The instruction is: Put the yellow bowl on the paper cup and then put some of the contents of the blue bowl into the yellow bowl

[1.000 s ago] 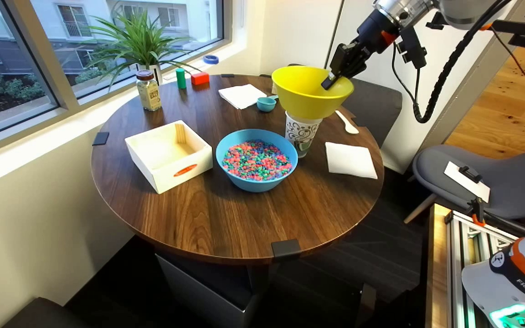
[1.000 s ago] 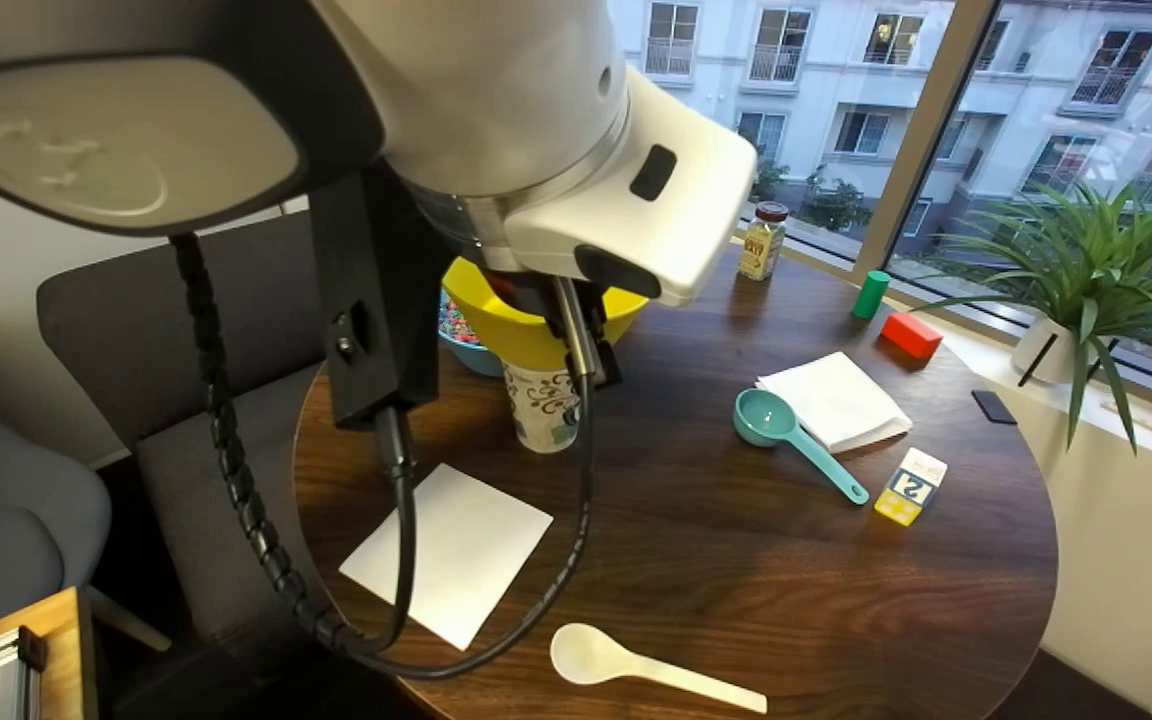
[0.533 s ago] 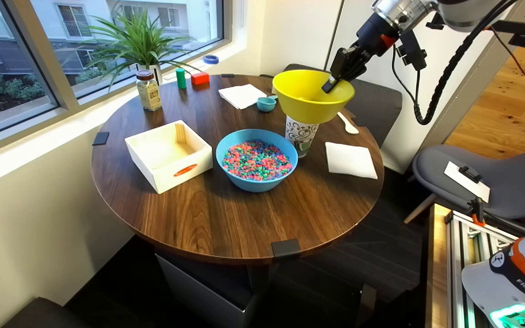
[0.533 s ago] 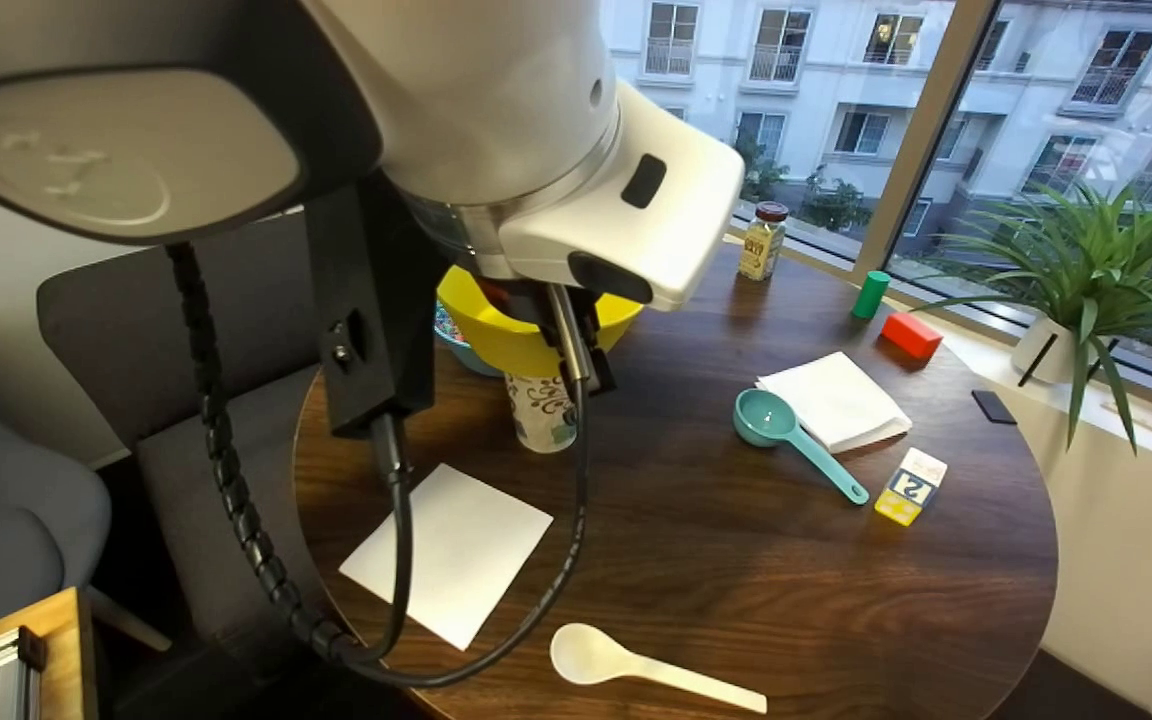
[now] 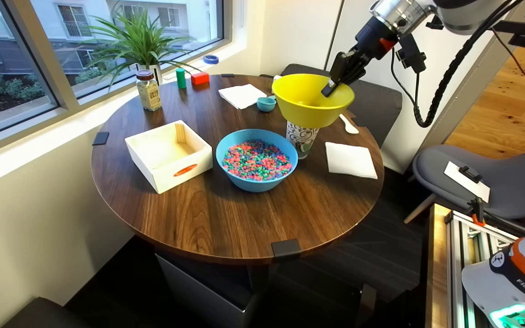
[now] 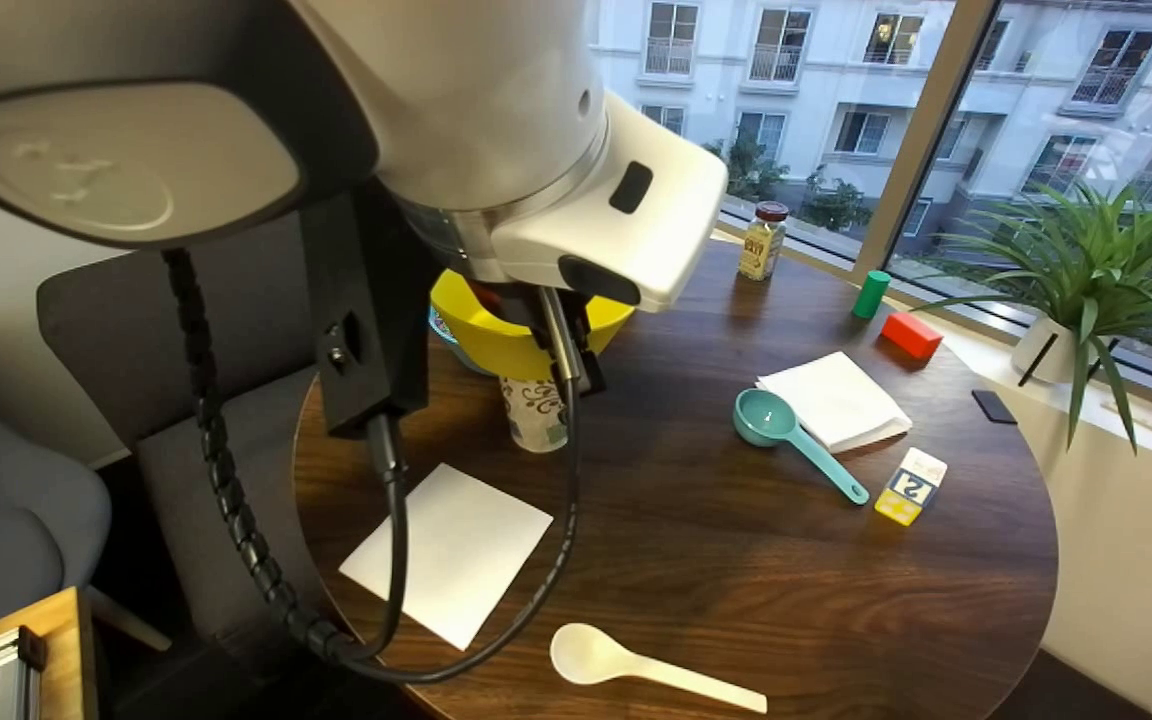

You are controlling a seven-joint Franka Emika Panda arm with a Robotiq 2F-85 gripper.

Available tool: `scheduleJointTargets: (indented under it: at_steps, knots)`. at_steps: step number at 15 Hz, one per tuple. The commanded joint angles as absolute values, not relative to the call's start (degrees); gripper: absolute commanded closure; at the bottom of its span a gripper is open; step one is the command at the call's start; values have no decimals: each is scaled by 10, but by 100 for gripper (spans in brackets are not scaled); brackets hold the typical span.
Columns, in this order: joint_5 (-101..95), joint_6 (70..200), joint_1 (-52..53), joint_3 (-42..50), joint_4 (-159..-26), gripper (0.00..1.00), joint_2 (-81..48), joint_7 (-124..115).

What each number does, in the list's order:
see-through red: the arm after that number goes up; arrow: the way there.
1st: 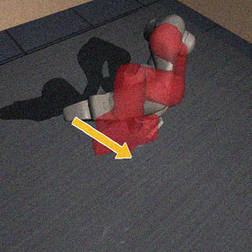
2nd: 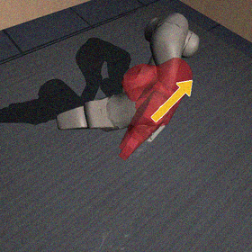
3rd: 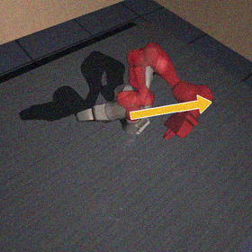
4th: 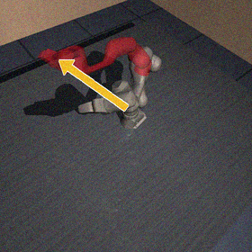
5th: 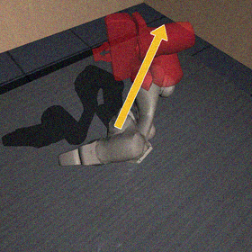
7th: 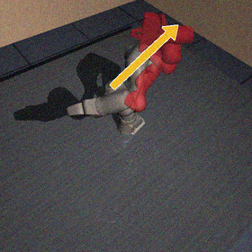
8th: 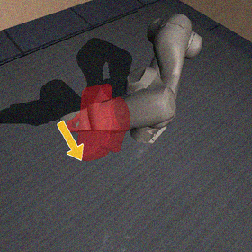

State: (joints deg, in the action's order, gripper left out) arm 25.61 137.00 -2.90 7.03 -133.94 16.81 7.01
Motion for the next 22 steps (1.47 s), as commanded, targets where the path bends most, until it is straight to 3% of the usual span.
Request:
scheduleJointTargets:
  at_steps: [1, 7, 8, 12, 18, 19, 22]
  knots:
    - [236, 1376, -29, 69, -1349, 98, 177, 56]
    - [234, 1373, -28, 70, -1348, 97, 175, 59]
    - [234, 1372, -28, 70, -1347, 76, 174, 59]
    - [232, 1371, -27, 70, -1346, 52, 174, 61]
    - [227, 1371, -29, 70, -1341, 5, 177, 56]
    - [225, 1369, -29, 69, -1338, 1, 178, 55]
    - [192, 1358, -32, 63, -1321, 0, 189, 48]
